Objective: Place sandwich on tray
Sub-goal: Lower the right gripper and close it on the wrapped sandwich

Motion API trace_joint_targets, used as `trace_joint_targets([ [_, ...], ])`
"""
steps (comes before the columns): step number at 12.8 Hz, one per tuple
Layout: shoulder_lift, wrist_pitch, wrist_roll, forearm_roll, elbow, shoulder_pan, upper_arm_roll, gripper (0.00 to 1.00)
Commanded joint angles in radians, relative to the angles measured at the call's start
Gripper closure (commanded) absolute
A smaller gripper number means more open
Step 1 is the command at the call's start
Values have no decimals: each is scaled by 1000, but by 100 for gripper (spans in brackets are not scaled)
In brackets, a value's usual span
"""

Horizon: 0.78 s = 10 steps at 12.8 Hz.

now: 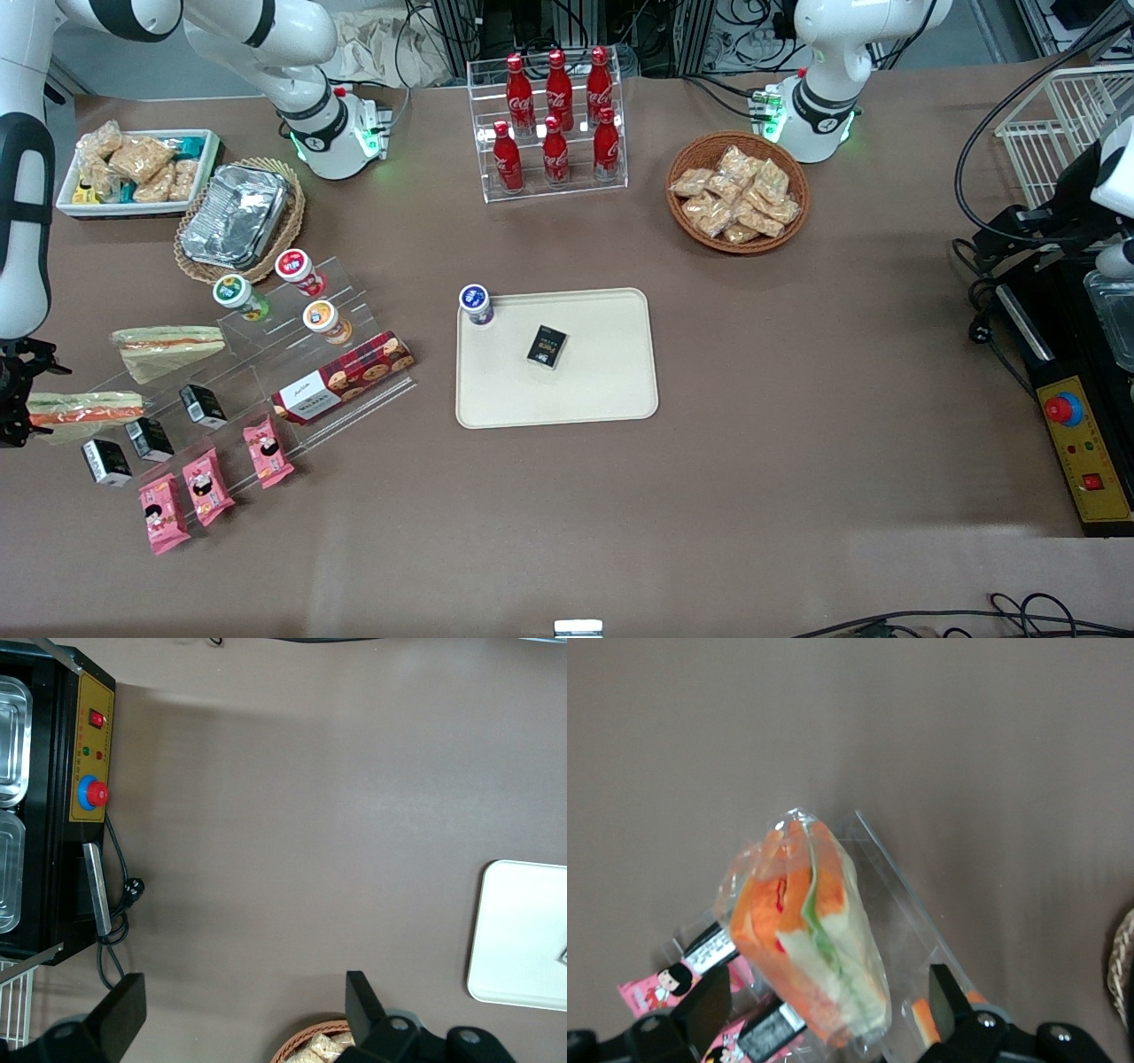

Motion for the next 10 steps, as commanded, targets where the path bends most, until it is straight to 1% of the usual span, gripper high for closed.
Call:
trace_joint_targets([
  [1, 35, 42, -28, 33, 18, -13, -2, 1],
  [6, 81, 89, -31, 32, 17, -11, -1, 1],
  [8, 99, 100, -71, 33, 13, -11, -1, 3],
  [9, 104, 103, -82, 33, 10, -11, 1, 10],
  [10, 104, 116, -83, 33, 6, -11, 1, 31],
])
